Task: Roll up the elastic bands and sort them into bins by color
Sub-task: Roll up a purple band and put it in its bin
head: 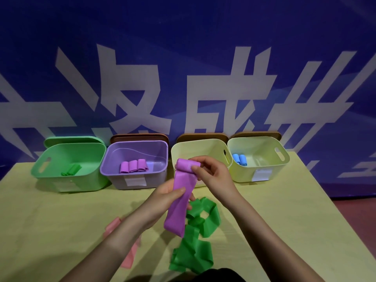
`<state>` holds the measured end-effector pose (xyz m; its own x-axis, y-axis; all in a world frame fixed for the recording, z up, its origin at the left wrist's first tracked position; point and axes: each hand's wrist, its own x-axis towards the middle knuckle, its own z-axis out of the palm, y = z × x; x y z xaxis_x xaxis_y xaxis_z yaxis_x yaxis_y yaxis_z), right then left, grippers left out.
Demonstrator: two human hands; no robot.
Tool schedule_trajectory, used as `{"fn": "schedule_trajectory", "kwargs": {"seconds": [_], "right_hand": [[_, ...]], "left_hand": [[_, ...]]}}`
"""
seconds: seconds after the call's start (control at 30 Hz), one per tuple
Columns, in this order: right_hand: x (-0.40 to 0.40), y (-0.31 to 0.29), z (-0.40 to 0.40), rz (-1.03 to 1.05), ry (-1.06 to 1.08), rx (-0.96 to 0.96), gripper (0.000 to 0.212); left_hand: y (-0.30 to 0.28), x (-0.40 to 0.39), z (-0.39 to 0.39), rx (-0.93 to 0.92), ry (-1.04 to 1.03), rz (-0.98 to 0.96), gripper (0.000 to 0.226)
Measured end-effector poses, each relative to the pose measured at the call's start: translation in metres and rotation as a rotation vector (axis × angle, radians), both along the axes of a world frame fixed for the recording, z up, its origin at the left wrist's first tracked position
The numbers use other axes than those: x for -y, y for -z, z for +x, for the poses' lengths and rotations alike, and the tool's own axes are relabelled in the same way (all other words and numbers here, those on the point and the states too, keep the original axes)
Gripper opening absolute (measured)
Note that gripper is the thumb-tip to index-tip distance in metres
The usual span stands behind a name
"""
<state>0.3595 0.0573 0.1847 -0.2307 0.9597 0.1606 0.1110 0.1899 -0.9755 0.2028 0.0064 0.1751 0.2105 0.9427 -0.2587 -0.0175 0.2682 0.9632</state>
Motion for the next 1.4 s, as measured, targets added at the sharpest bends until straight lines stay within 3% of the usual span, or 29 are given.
{"fn": "schedule_trajectory", "kwargs": {"seconds": [0.13, 0.33, 0.5, 0.6, 0.9, 1.0, 1.13, 1.23, 1.4], "right_hand": [[0.002, 0.011, 0.003, 0.109, 0.072, 0.106, 0.021], [0.011, 0.023, -0.002, 0.548, 0.106, 0.357, 0.019], [0.009, 0.025, -0.003, 0.675, 0.023, 0.384, 0.024], [0.006, 0.02, 0.003, 0.575, -0.069, 0.297, 0.027], [0.01, 0.023, -0.004, -0.084, -0.132, -0.009, 0.041], [0.012, 0.024, -0.005, -0.12, -0.123, -0.027, 0.044], [0.009, 0.02, -0.004, -0.135, -0.17, 0.002, 0.025], [0.006, 0.019, -0.001, -0.158, -0.198, -0.017, 0.025], [0.006, 0.021, 0.003, -0.087, -0.177, 0.104, 0.021]], "left_hand": [[0.003, -0.001, 0.004, -0.023, -0.03, -0.013, 0.02], [-0.005, -0.003, 0.019, -0.053, -0.27, -0.043, 0.025], [-0.006, -0.007, 0.018, 0.012, -0.38, -0.035, 0.041], [-0.006, -0.005, 0.016, 0.064, -0.351, -0.007, 0.038], [0.0, -0.002, 0.012, 0.04, -0.256, 0.078, 0.037], [0.003, -0.001, 0.008, -0.027, -0.218, 0.09, 0.037], [0.005, 0.002, 0.005, -0.097, -0.152, 0.129, 0.035], [0.005, 0.002, 0.004, -0.13, -0.139, 0.151, 0.033], [0.004, -0.004, 0.006, -0.246, -0.129, 0.153, 0.031]]}}
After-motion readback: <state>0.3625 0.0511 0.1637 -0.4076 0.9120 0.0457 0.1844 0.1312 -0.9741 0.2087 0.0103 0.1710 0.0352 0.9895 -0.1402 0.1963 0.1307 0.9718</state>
